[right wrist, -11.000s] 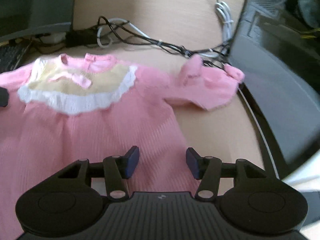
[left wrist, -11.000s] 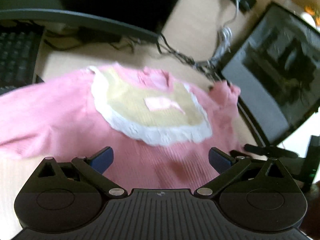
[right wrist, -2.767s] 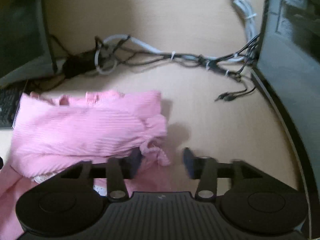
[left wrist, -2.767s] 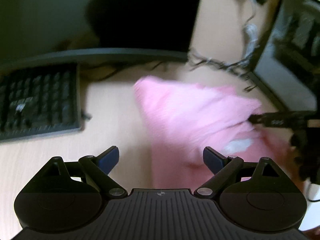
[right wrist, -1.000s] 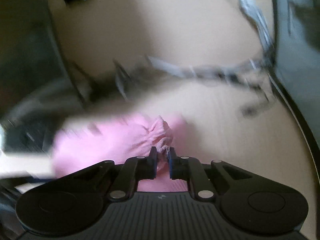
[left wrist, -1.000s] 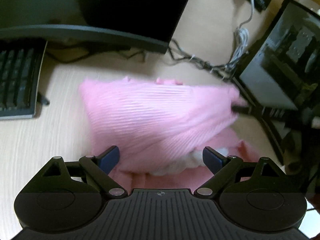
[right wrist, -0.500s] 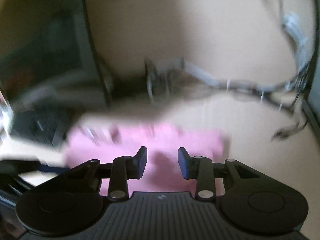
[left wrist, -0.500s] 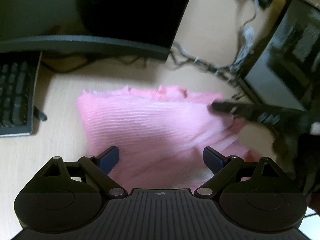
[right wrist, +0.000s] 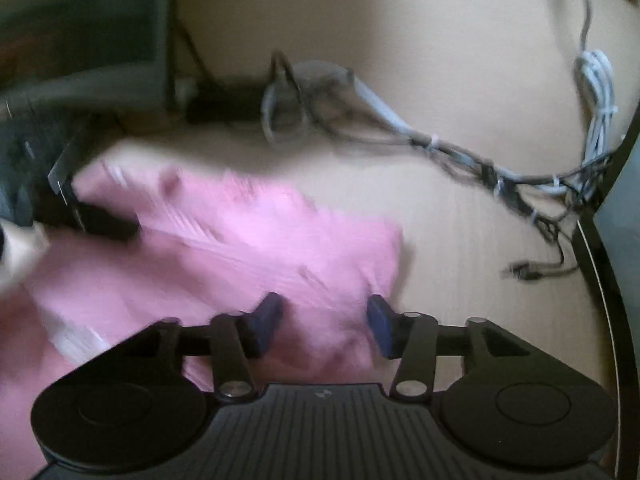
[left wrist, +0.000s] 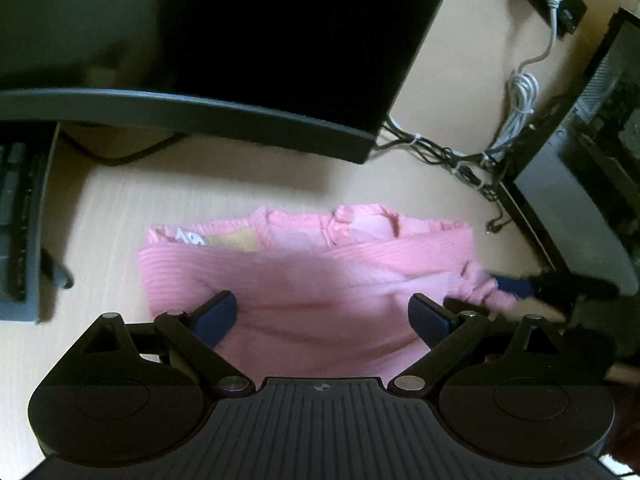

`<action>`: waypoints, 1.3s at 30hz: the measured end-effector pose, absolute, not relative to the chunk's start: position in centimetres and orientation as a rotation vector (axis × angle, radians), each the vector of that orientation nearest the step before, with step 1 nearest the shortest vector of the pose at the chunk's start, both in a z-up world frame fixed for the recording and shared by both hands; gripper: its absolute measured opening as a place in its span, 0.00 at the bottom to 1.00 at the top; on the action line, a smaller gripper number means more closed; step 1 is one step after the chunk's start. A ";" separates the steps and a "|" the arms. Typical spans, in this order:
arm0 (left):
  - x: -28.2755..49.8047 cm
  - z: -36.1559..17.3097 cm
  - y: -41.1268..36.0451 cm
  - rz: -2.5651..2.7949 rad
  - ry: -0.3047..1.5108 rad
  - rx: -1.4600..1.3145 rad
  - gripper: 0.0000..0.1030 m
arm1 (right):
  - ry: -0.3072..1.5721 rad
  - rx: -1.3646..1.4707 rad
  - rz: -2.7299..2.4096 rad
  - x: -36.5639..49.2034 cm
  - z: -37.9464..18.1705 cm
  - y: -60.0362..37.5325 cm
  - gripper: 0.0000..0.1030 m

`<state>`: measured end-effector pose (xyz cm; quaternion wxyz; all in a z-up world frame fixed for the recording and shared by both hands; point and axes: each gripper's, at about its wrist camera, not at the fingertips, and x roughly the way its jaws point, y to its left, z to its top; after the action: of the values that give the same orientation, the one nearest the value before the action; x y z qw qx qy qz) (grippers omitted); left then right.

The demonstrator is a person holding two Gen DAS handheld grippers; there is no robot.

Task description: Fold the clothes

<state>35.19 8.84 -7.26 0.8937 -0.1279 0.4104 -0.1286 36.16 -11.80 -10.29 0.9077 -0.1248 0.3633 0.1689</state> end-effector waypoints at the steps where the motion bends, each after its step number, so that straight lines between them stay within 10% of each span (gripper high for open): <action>1: 35.0 -6.8 8.7 -0.267 0.852 -0.248 0.93 | 0.758 -0.248 0.340 36.2 -10.0 -11.9 0.63; 25: 11.6 -5.9 15.0 -0.255 0.881 -0.152 0.84 | 0.664 0.249 -0.033 16.6 -3.8 -21.5 0.70; 29: 10.5 -6.6 12.9 -0.167 0.859 -0.137 0.66 | 0.643 0.200 0.032 16.1 -2.8 -22.1 0.73; 33: 10.4 -6.7 10.4 -0.057 0.835 -0.059 0.15 | 0.661 0.175 0.107 14.8 -3.6 -22.6 1.00; 39: 8.2 -4.1 3.2 -0.114 0.714 0.201 0.11 | 0.690 0.143 0.221 12.9 -4.9 -23.5 1.00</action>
<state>8.23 3.16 -4.05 0.9305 0.0981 0.3485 -0.0557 12.87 -23.55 -4.93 0.9326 0.0698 0.3374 0.1078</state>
